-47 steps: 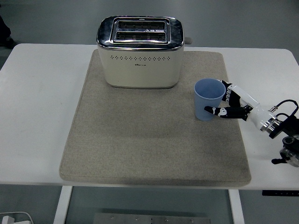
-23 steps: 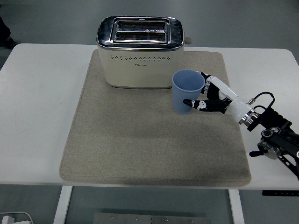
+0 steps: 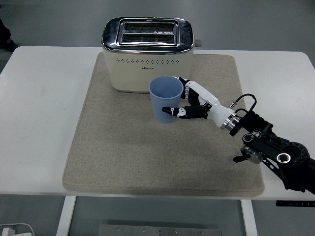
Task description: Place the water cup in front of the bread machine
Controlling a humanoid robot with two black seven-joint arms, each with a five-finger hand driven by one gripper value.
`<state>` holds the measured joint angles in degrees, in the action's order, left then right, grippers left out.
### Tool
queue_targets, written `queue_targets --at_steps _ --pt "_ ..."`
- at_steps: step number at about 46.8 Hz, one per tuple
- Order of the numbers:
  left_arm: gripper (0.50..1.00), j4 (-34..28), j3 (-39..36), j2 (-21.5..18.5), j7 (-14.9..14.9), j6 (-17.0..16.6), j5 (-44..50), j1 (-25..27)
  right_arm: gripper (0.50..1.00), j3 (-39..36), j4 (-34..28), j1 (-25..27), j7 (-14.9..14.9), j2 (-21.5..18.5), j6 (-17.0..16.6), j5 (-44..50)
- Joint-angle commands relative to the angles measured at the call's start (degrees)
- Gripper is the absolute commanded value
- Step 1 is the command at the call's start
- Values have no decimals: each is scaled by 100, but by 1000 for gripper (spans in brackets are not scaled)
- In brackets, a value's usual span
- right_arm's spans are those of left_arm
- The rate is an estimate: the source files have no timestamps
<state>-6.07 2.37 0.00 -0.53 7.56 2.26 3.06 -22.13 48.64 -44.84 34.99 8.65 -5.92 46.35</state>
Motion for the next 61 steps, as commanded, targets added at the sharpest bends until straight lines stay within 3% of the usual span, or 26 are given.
queue_targets --at_steps 1,16,39,41,45,56,61 --pt "1000 0 0 0 0 -1 -6 1 500 42 -267 -86 1 -223 3 5" --pt "1000 0 0 0 0 -1 3 1 500 139 -1032 -403 1 -865 3 -3" --pt "1000 0 0 0 0 -1 -6 1 500 147 -1322 -394 1 -865 3 -39" --pt "1000 0 0 0 0 -1 3 1 582 147 -1322 -394 1 -865 3 -56" --pt "1000 0 0 0 0 -1 3 1 690 147 -1322 -394 1 -865 -6 -65" --pt "1000 0 0 0 0 -1 -6 1 913 147 -1305 -377 1 -865 -41 -65" --pt "1000 0 0 0 0 -1 3 1 917 156 -1296 -377 1 -865 -50 -65"
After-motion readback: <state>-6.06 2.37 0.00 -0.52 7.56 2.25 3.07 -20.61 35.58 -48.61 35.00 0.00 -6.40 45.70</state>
